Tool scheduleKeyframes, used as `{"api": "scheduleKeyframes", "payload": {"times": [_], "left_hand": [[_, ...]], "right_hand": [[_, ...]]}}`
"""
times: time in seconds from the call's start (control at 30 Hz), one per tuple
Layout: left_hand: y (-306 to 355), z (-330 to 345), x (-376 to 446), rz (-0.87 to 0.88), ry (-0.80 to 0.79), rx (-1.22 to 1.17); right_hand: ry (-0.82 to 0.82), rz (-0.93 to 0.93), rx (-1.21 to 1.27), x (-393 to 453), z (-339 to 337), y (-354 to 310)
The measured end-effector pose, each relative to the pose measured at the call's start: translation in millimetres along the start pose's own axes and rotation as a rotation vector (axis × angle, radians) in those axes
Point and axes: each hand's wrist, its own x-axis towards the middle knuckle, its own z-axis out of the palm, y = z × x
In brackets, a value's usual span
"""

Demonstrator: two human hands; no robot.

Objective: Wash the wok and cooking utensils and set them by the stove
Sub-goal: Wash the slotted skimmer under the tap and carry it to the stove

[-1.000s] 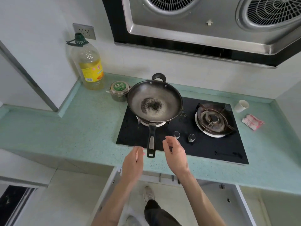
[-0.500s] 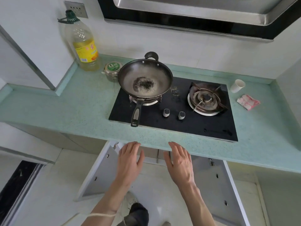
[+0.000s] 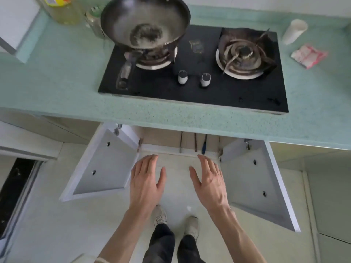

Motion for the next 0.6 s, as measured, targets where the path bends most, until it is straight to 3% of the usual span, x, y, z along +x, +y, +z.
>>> {"api": "scheduleKeyframes", "payload": {"times": [0.17, 0.6], "left_hand": [[-34.1, 85.8, -14.0, -0.061, -0.084, -0.024], [-124.7, 317.1, -20.3, -0.168, -0.076, -0.044]], "right_hand": [[-0.045, 0.076, 0.011, 4.7, 79.6, 43.6], [-0.159, 0.252, 0.080, 52.3, 278.0, 176.5]]}}
